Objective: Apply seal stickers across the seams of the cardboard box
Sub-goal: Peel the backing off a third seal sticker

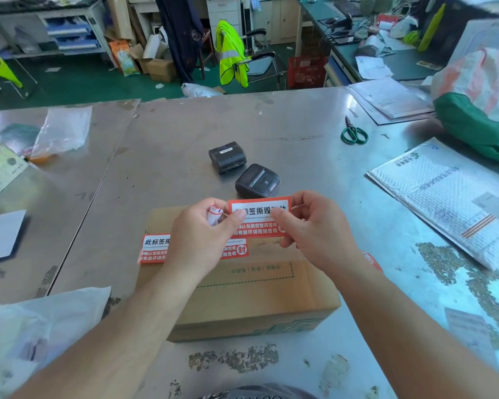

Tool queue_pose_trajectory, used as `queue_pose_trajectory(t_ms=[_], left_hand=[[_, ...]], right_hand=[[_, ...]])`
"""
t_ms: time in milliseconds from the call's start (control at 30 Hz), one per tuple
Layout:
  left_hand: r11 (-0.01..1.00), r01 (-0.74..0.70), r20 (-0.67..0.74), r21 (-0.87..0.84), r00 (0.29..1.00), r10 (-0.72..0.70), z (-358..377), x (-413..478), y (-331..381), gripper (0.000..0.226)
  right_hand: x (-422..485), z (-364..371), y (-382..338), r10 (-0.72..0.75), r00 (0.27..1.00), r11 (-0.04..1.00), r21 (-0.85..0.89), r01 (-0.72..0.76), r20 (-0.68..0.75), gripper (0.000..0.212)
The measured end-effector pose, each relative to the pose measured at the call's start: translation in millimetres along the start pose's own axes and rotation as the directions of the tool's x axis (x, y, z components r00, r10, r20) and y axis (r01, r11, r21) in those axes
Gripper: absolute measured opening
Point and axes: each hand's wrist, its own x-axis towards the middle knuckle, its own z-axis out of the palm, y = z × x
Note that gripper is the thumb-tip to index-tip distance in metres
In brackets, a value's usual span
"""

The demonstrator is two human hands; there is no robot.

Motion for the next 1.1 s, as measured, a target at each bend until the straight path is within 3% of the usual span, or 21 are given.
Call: queue_pose_trajectory(t_ms=[200, 333, 467, 633, 733, 833, 1100], left_hand=[[1.0, 0.014, 0.065, -0.016, 0.998, -0.013, -4.2, -0.8, -2.7, 0.01], [0.958, 0.119, 0.225, -0.26, 0.972, -0.059, -6.2, -2.1, -2.3, 0.008], [0.917, 0.204, 0.305, -0.342, 0.947, -0.097, -8.7, -0.1, -5.4, 0.025], [0.905, 0.221, 0.325, -0.364, 0.941, -0.099, -11.5, 1.8, -7.1, 0.023], [0.902, 0.209, 0.316, -0.377, 0.945, -0.087, -11.9, 3.6, -9.5, 0.023], [0.874, 0.224, 0.319, -0.431, 0.944, -0.085, -10.7, 2.6, -8.0, 0.019], [0.828, 0.282, 0.36, -0.485, 0.927, -0.105, -8.0, -2.4, 5.2, 0.016]], right_hand=[[5.7, 8.2, 1.6, 0.015, 0.998, 0.998, -0.06, -0.018, -0.055, 0.009], [8.1, 10.2, 1.9, 0.026, 0.999, 0.998, -0.058, -0.029, -0.045, 0.008], [9.7, 12.6, 1.6, 0.033, 0.999, 0.998, -0.057, -0.034, -0.014, 0.009], [9.5, 16.1, 2.4, 0.012, 1.0, 1.0, -0.028, -0.013, -0.028, 0.038], [8.3, 17.2, 3.8, -0.092, 0.993, 0.988, -0.132, 0.082, -0.073, 0.022], [5.8, 17.6, 3.2, -0.176, 0.984, 0.972, -0.158, 0.172, -0.013, 0.006], [-0.2, 13.7, 1.6, -0.196, 0.968, 0.972, -0.096, 0.212, 0.154, 0.024]])
